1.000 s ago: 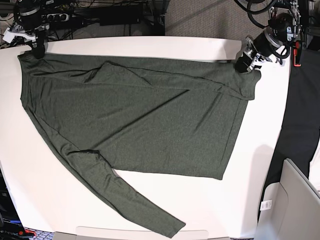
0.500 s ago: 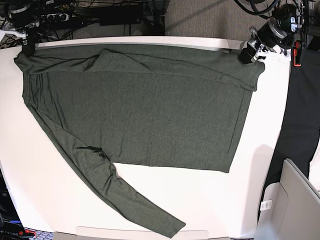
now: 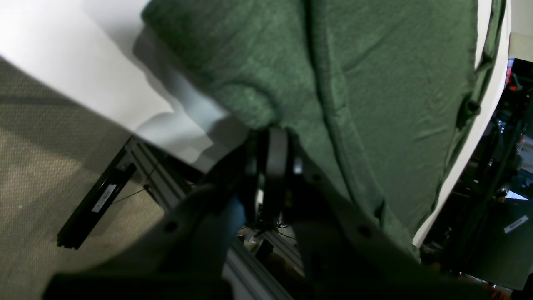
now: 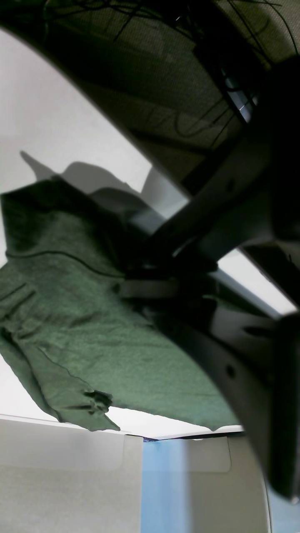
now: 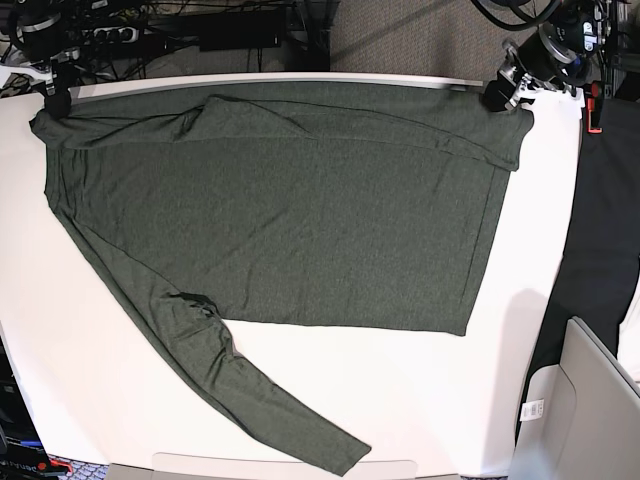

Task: Fold the T-shirt properly
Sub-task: 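Pull the grasped edge with the left gripper away from the right gripper, then open both grippers and release the shirt, then move both grippers along the shirt's sides toward the hem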

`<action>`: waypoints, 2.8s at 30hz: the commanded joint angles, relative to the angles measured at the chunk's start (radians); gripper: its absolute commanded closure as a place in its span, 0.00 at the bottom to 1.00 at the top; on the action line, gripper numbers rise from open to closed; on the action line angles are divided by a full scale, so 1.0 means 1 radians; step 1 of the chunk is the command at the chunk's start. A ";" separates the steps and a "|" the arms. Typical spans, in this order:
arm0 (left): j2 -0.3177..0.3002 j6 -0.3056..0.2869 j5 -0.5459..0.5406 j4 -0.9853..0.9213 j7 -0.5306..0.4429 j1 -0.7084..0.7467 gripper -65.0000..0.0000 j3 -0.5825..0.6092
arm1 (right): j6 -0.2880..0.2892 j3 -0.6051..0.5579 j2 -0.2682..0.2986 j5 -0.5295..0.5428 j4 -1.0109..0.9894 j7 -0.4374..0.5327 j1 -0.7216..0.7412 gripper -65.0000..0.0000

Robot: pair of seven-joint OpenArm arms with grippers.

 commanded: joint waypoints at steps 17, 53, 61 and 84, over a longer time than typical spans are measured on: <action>-0.011 -0.004 -0.018 0.016 -0.001 0.028 0.87 -0.006 | 0.002 0.012 0.014 0.031 0.058 0.016 -0.043 0.93; -0.098 -0.004 -0.015 0.125 0.071 -0.157 0.87 -0.081 | 0.011 0.063 0.040 0.132 0.205 0.006 -0.157 0.64; -0.126 -0.004 -0.011 0.028 0.089 -0.358 0.86 0.053 | 0.011 0.058 0.135 0.099 0.248 0.002 -0.091 0.64; -0.148 -0.006 -0.008 -0.334 0.088 -0.789 0.65 0.241 | 0.011 -0.192 0.227 -0.247 0.112 0.007 0.294 0.64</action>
